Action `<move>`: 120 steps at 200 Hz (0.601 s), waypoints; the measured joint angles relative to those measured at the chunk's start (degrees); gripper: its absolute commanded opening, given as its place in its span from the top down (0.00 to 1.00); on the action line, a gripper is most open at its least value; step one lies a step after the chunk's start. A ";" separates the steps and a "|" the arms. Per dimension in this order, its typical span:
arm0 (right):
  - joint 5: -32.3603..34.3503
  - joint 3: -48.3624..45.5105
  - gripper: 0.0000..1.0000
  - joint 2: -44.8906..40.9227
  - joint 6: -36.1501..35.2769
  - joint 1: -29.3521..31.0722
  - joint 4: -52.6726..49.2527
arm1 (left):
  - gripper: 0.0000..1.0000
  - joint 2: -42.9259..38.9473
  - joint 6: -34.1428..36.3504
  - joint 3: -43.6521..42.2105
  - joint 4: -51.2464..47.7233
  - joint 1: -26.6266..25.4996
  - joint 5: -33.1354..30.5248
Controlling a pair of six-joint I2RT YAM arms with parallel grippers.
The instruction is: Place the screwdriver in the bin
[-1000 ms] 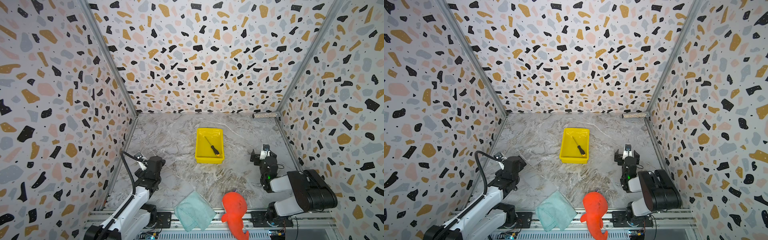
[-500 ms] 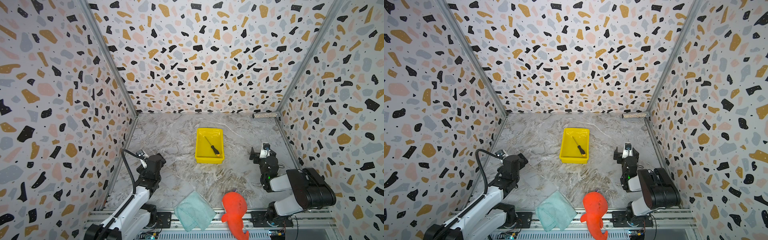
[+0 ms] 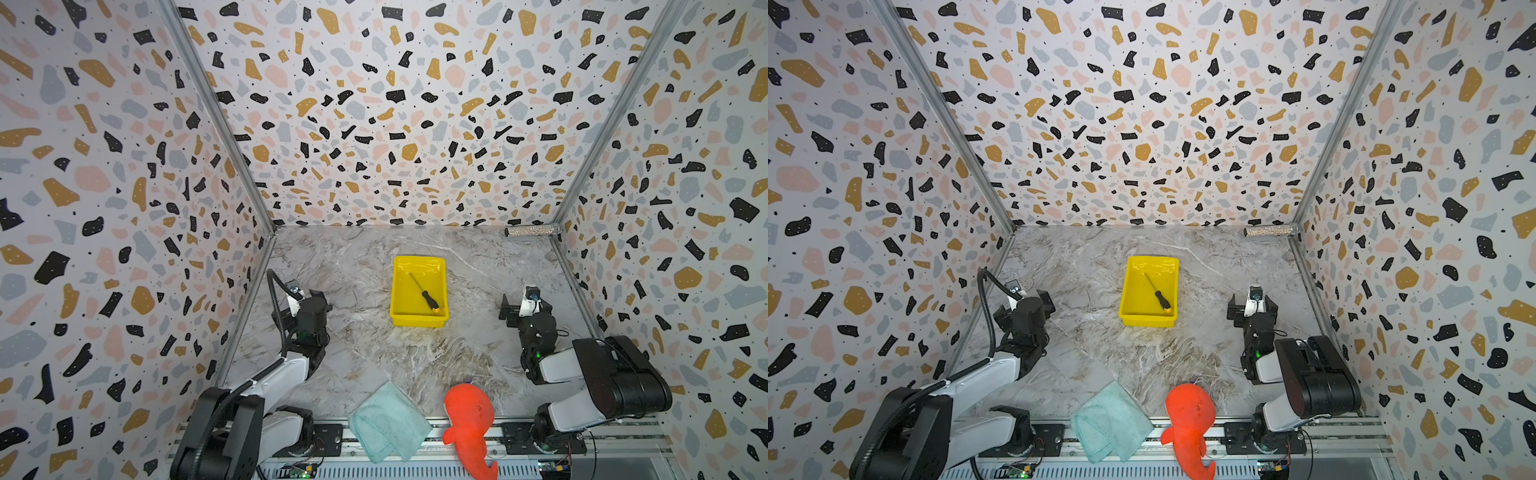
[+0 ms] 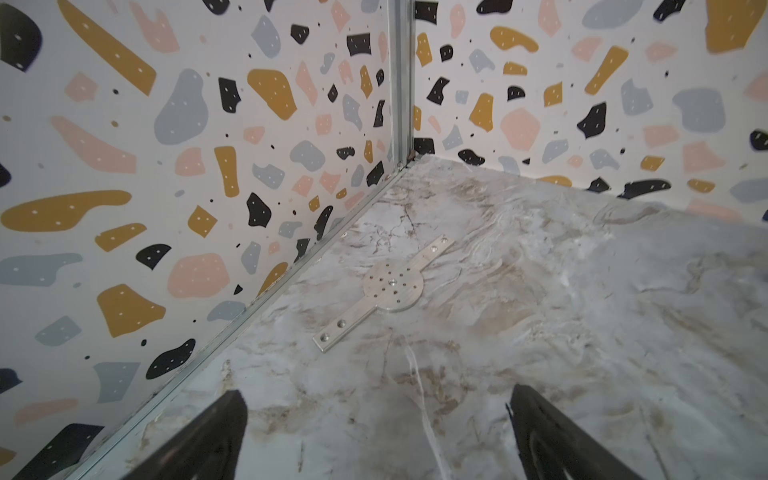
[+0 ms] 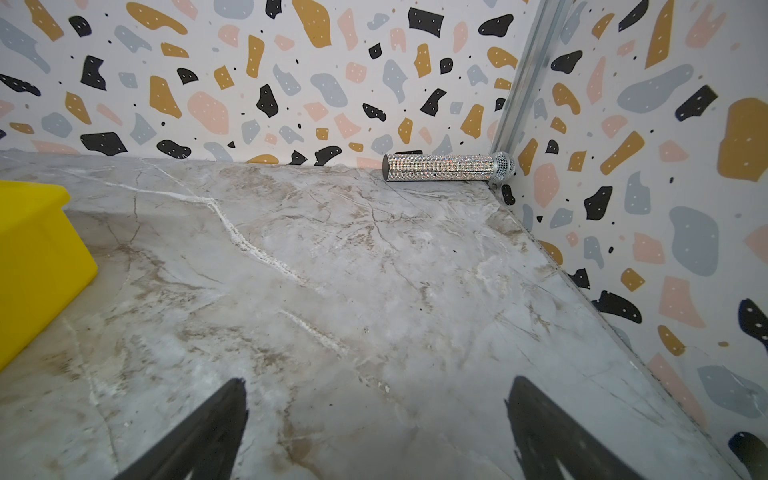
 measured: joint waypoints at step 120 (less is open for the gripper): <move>-0.13 0.00 0.01 0.00 0.00 -0.07 0.00 | 0.00 7.32 8.59 -12.72 31.19 0.02 15.34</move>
